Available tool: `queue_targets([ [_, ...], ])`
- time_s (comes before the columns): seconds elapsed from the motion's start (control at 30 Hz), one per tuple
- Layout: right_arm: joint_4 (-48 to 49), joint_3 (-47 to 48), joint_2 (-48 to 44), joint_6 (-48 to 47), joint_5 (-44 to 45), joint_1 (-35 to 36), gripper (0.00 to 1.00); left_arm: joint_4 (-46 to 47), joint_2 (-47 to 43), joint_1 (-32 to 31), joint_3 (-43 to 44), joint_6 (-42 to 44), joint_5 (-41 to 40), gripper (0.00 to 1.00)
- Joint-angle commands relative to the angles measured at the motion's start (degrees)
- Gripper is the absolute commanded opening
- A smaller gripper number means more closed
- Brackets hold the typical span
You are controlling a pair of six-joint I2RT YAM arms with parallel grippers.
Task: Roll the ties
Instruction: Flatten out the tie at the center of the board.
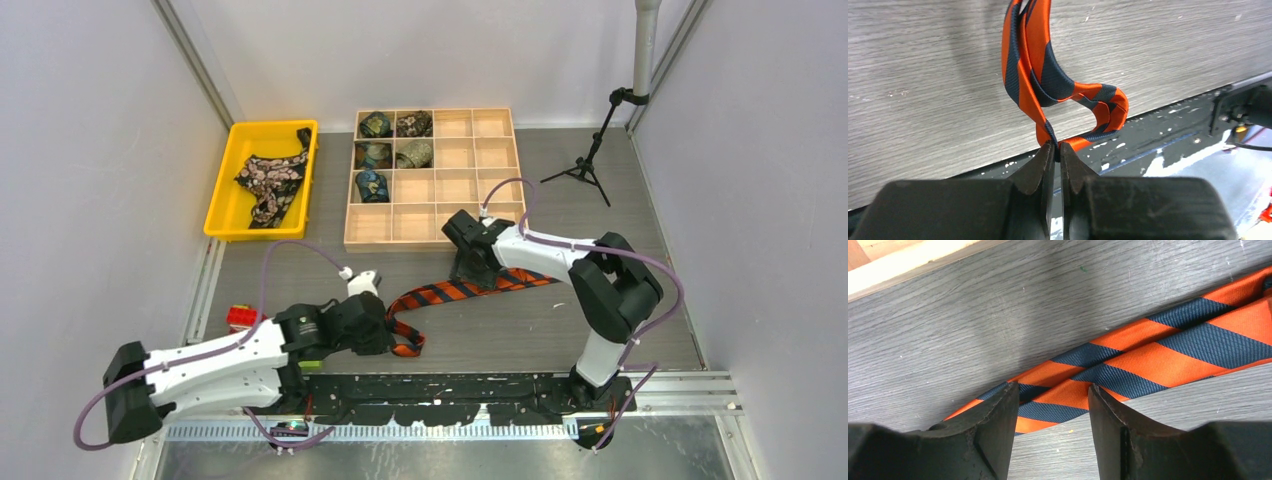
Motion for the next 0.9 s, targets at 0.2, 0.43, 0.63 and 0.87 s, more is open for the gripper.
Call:
queue_targets([
  [0.2, 0.8, 1.8, 5.4, 0.4, 1.1, -1.9, 0.56, -12.4, -11.4, 4.6, 5.7, 0.8, -3.1, 0.09],
  [0.43, -0.6, 3.9, 7.6, -0.6, 0.5, -2.9, 0.56, -16.8, -15.0, 9.6, 7.9, 2.0, -3.0, 0.14],
  [0.63, -1.4, 4.8, 8.3, -0.9, 0.4, -3.1, 0.55, -23.5, -17.2, 15.7, 9.0, 2.6, -4.6, 0.30],
  [0.87, -3.6, 6.6, 9.1, -2.7, -0.6, -3.5, 0.55, -27.8, -17.1, 18.8, 14.7, 8.0, -8.5, 0.44],
])
